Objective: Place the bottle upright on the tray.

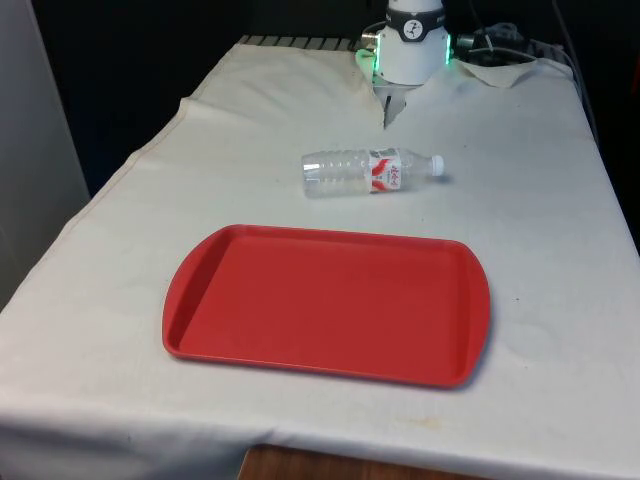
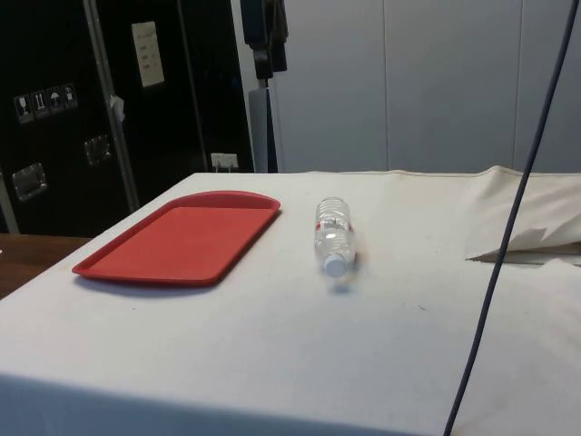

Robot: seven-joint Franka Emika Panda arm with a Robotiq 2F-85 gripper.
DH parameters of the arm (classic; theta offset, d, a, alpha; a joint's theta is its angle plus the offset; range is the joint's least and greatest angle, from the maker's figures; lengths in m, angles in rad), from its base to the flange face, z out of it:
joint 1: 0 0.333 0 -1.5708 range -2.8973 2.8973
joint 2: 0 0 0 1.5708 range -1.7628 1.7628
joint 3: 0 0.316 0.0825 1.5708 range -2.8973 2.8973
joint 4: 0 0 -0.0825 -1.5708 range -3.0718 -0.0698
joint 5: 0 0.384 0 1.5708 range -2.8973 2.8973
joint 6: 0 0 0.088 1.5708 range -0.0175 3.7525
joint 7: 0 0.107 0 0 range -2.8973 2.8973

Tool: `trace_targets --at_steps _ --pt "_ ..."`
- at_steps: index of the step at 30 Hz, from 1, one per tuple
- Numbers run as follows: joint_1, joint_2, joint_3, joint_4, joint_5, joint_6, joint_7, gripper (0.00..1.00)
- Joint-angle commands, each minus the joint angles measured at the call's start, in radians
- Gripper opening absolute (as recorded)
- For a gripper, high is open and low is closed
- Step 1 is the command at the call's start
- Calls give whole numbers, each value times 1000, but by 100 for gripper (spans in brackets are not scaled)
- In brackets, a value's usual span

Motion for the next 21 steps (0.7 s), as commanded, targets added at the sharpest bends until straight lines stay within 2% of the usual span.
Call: trace_targets --at_steps 1,21 --pt "0 -2 0 -4 -1 9 0 100" --pt "3 0 11 -2 -6 -2 2 100"
